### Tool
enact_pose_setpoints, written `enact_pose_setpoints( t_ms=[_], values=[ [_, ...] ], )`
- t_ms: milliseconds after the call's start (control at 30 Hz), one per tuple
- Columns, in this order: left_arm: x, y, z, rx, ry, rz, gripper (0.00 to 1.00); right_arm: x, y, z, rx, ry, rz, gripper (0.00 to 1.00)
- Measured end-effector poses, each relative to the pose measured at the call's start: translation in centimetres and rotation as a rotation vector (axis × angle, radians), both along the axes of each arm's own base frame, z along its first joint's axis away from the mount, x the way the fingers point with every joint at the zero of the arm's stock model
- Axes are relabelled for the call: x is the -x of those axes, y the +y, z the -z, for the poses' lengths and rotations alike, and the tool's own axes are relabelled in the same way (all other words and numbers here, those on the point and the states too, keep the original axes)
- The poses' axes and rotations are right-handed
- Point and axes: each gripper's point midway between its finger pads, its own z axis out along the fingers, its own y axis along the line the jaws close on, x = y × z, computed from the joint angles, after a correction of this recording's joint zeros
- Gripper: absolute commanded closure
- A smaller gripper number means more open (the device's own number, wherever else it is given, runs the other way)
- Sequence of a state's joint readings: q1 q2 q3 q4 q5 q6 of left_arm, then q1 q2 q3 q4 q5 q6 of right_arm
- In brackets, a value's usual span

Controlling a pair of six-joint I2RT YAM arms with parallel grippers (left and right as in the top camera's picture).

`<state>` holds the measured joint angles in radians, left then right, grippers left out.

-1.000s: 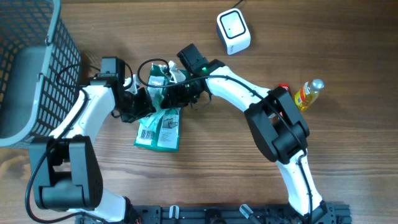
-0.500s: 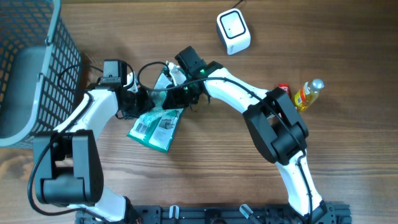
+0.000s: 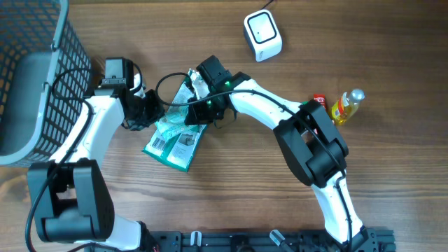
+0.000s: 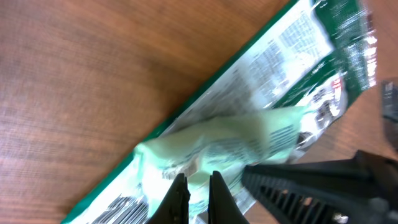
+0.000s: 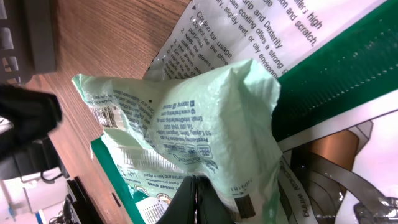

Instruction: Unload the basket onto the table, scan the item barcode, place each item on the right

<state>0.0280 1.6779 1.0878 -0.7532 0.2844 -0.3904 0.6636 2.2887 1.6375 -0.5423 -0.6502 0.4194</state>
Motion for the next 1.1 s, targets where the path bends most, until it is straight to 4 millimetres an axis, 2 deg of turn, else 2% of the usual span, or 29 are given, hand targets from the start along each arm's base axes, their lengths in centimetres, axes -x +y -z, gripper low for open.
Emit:
enact_pose_setpoints(
  t_ms=[100, 233, 367, 567, 833, 900, 1100],
  values=[
    [0.3, 0.2, 0.4, -0.012, 0.014, -0.015, 0.96, 0.0, 0.0, 0.0, 0.0, -0.001, 0.0, 0.94],
    [1.7, 1.2, 2.4, -0.062, 0.051, -0.054, 0.96, 0.0, 0.0, 0.0, 0.0, -0.001, 0.0, 0.94],
    [1.9, 1.4, 4.0, -0.072, 0.025, -0.067, 0.96, 0.0, 0.1, 0.0, 0.0, -0.002, -0.001, 0.94],
    [1.5, 1.6, 4.1, -0.081, -0.018, -0.078, 0.96, -0.1, 0.4, -0.8, -0.028, 0.011, 0.001, 0.89],
    [1.4, 1.9, 4.2, -0.099, -0.025, -0.083, 0.94, -3.3, 0.4, -2.2, -0.079, -0.108, 0.029, 0.93],
    [1.4, 1.9, 4.2, -0.1, -0.024, -0.083, 0.94, -3.8, 0.6, -2.3, -0.085, -0.132, 0.032, 0.96],
    [1.3, 2.0, 4.2, -0.107, -0.026, -0.085, 0.94, -4.9, 1.6, -3.2, -0.128, -0.211, 0.028, 0.96]
  ],
)
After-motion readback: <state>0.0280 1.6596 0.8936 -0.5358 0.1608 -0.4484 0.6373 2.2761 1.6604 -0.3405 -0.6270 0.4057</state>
